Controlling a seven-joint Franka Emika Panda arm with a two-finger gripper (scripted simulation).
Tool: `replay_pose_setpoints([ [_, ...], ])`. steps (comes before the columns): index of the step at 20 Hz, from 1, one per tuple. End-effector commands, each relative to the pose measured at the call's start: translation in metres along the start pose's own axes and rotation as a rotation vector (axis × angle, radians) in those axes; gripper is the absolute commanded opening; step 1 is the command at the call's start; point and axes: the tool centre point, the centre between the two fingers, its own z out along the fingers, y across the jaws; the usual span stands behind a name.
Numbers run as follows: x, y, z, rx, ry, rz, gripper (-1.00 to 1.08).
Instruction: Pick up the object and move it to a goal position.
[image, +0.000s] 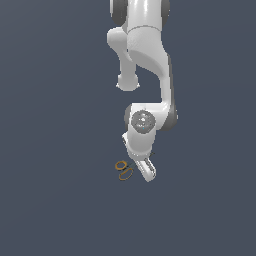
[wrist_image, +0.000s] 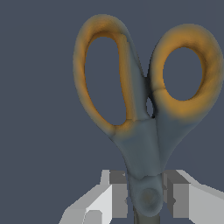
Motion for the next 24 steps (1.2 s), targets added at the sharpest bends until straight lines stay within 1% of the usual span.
replay_pose_setpoints([
  [1, -0.009, 0.007, -0.015, 0.002, 0.000, 0.000, -1.00],
  [24, -0.109, 0.094, -0.174, 0.002, 0.000, -0.002, -1.00],
])
